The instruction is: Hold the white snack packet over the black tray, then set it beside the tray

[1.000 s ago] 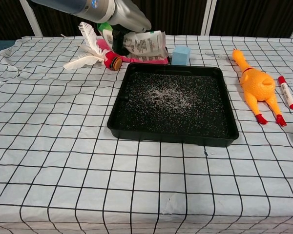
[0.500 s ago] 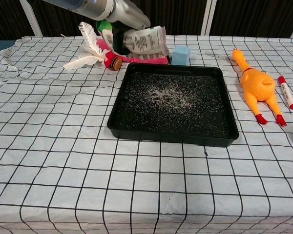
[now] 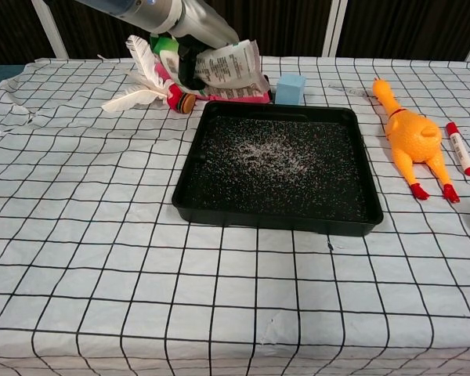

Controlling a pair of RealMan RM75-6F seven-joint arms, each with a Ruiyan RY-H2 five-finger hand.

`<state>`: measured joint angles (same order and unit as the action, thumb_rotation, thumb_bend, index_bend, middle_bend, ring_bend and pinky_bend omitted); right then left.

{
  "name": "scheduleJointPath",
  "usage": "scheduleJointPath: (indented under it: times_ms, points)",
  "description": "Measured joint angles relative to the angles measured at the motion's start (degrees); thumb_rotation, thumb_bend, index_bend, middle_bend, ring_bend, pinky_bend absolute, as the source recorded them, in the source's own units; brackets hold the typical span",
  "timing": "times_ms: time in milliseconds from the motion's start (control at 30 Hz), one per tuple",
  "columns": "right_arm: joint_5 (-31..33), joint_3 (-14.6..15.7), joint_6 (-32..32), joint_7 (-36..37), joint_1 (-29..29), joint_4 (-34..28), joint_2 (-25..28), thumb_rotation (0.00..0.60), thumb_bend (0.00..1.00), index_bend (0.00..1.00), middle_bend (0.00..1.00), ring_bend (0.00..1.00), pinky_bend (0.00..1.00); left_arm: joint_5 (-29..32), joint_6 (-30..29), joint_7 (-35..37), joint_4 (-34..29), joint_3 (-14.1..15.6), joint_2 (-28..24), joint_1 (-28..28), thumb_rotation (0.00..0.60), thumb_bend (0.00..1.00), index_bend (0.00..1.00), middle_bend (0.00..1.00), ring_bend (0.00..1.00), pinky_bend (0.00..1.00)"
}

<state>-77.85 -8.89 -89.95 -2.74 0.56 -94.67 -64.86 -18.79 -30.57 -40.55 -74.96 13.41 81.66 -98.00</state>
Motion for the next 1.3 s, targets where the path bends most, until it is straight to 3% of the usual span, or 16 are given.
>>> scheduleJointPath:
  times_ms: [867, 1067, 1300]
  points:
    - [0.11, -0.02, 0.05, 0.15, 0.04, 0.03, 0.05, 0.6, 0.23, 0.29, 0.09, 0.14, 0.26, -0.02, -3.18, -0.19, -0.3, 1.02, 0.49, -0.46, 0.6, 0.51, 0.38, 0.4, 0.31, 0.45]
    - [0.0, 0.03, 0.03, -0.11, 0.01, 0.03, -0.01, 0.6, 0.23, 0.29, 0.09, 0.14, 0.26, -3.49, -5.39, 4.52, -0.98, -1.53, -0.65, 2.95, 0.6, 0.51, 0.39, 0.4, 0.31, 0.47]
    - [-0.07, 0.05, -0.24, -0.53, 0.09, -0.08, -0.08, 0.6, 0.23, 0.29, 0.09, 0.14, 0.26, -12.03, -7.69, 16.44, -1.42, -7.0, -2.02, 10.07, 0.6, 0.52, 0.39, 0.42, 0.32, 0.48]
